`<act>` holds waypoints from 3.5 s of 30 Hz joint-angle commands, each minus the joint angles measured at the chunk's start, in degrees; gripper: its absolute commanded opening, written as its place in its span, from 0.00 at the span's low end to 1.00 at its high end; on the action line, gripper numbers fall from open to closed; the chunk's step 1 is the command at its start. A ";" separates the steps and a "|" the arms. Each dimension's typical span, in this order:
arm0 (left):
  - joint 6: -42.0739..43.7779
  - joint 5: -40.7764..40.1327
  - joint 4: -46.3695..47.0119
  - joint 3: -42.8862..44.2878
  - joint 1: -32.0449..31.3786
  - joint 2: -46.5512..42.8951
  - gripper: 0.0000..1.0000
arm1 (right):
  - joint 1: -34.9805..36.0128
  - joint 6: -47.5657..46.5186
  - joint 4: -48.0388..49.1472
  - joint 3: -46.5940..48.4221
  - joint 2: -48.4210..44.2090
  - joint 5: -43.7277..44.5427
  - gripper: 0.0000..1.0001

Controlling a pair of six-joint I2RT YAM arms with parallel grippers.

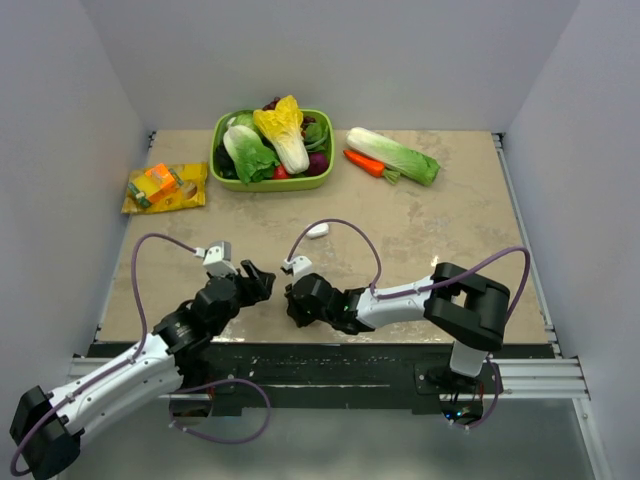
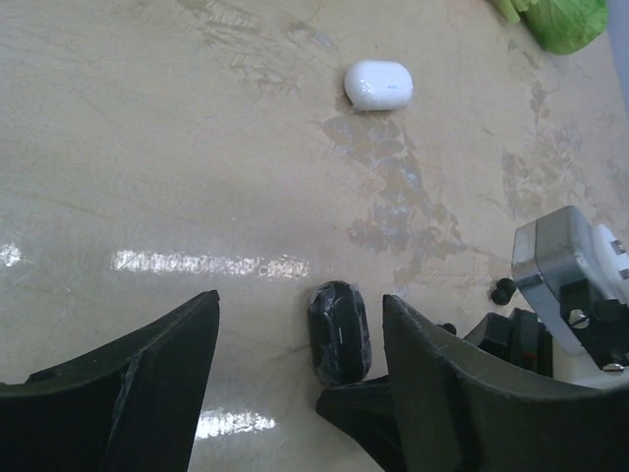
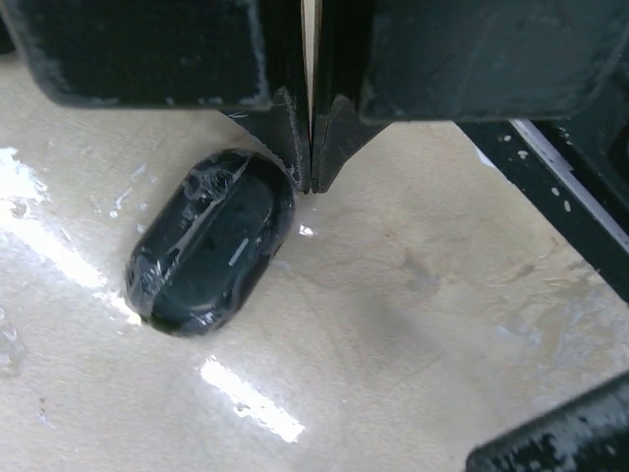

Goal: Insert the wireless bluetooth earbuds into the charging case
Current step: Adjust the charging case at the center of the board, then pick up the charging case at the center of the board.

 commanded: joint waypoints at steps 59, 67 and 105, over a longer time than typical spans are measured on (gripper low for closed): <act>35.07 21.50 -9.08 32.81 -1.98 54.27 0.99 | -4.28 -8.98 -32.76 -7.34 -59.46 2.73 0.63; 32.52 19.13 -7.58 31.75 -2.95 56.30 0.98 | -4.28 -8.89 -32.76 -7.52 -59.11 3.17 0.63; 29.00 15.79 -8.81 30.17 -3.57 58.32 0.90 | -4.28 -7.39 -33.03 -9.10 -59.90 4.75 0.64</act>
